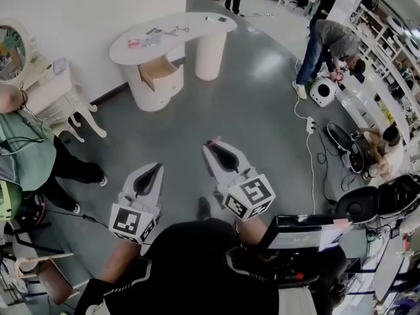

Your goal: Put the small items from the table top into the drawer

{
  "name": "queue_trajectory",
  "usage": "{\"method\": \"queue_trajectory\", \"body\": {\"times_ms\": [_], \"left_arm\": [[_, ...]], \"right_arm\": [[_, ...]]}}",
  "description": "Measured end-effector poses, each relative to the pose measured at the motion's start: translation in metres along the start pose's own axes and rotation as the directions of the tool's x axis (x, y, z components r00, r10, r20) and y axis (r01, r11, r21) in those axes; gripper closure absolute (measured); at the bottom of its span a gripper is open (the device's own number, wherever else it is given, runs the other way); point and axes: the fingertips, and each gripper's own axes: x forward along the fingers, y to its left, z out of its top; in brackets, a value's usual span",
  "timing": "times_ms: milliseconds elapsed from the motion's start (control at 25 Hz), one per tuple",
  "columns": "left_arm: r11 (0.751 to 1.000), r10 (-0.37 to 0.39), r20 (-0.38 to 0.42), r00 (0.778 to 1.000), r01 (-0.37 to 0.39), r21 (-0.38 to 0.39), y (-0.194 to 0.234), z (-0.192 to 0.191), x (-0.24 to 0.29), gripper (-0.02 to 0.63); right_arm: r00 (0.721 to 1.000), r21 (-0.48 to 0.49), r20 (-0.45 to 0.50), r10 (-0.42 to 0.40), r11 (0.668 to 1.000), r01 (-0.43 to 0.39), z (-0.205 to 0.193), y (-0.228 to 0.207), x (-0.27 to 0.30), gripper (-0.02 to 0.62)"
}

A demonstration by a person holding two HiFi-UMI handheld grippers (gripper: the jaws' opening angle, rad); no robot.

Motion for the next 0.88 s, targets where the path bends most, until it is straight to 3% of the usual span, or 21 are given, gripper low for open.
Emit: {"method": "queue_trajectory", "body": {"times_ms": [440, 880], "left_arm": [[0.999, 0.004, -0.039, 0.999, -0.002, 0.037, 0.030, 0.009, 0.089, 0.606], [0.997, 0.077, -0.086, 0.993, -0.075, 0.033, 0.050, 0.005, 0.173, 0.606]], "right_arm": [[0.999, 0.029, 0.013, 0.039, 0.999, -0.039, 0.013, -0.074, 0.058, 0.545], [0.994, 0.037, 0.000, 0.113, 0.993, -0.113, 0.016, -0.153, 0.097, 0.545]]}}
